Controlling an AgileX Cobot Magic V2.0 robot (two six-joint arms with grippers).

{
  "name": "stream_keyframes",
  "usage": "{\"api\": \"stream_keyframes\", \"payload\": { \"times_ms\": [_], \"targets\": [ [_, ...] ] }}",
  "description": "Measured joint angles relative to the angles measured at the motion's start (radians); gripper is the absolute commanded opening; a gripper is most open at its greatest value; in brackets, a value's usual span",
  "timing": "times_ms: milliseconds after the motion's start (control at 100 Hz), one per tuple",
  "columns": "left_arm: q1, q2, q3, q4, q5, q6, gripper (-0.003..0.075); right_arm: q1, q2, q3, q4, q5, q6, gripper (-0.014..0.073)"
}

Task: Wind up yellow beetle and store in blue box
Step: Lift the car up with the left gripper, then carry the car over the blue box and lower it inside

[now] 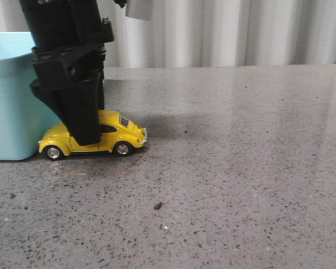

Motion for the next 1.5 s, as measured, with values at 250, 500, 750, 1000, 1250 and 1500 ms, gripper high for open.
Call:
{"api": "stream_keyframes", "payload": {
  "times_ms": [250, 500, 750, 1000, 1250, 1500],
  "targets": [
    [0.000, 0.034, 0.000, 0.000, -0.030, -0.002, 0.0546, 0.000, 0.000, 0.001, 0.000, -0.030, 0.000, -0.0043],
    [0.000, 0.055, 0.000, -0.023, -0.040, -0.002, 0.0451, 0.000, 0.000, 0.001, 0.000, -0.043, 0.000, -0.0043],
    [0.000, 0.055, 0.000, -0.033, -0.044, -0.002, 0.0135, 0.000, 0.000, 0.001, 0.000, -0.044, 0.000, -0.0043],
    [0.000, 0.053, -0.006, -0.034, -0.033, -0.002, -0.0021, 0.000, 0.000, 0.012, 0.000, -0.048, 0.000, -0.0043],
    [0.000, 0.026, -0.174, -0.123, -0.023, -0.002, -0.0021, 0.000, 0.000, 0.013, 0.000, -0.050, 0.000, -0.0043],
    [0.006, -0.008, -0.432, -0.169, -0.015, -0.002, -0.0021, 0.000, 0.000, 0.013, 0.000, -0.050, 0.000, -0.0043]
  ]
}}
